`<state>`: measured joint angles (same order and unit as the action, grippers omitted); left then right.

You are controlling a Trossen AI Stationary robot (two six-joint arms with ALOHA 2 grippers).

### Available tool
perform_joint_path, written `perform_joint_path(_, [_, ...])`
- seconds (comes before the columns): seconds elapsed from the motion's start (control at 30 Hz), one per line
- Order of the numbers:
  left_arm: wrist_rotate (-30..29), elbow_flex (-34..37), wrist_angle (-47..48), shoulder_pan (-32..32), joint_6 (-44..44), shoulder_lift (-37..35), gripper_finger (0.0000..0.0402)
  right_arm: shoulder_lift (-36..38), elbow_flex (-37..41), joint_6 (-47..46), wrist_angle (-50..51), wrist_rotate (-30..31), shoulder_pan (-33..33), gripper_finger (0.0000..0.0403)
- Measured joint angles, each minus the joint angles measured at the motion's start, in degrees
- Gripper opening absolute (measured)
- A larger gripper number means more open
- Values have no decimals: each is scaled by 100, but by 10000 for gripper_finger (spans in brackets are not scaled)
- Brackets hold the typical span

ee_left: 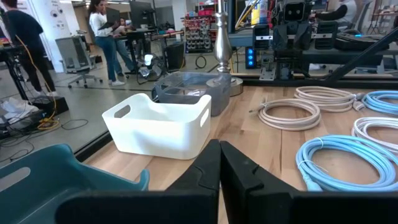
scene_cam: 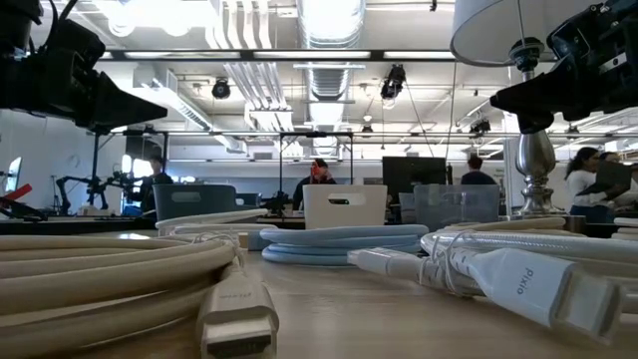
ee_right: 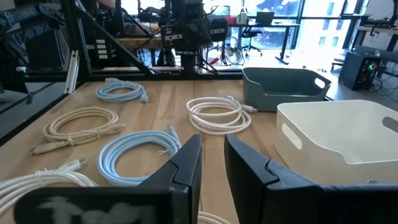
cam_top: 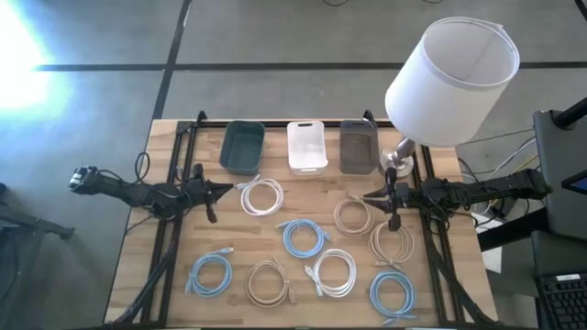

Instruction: Sort HDMI cables

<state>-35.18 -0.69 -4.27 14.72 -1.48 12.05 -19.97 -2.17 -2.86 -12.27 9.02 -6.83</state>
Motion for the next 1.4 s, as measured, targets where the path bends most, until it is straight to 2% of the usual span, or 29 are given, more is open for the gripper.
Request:
perform_joint_path(1.07, [0, 0, 0, 0, -2, 0, 5, 2, 0, -47, -16, -1, 0, 63])
perform_joint_path(1.4, [0, 2, -26, -2, 87, 1, 5, 2, 0, 333, -62, 3, 0, 63])
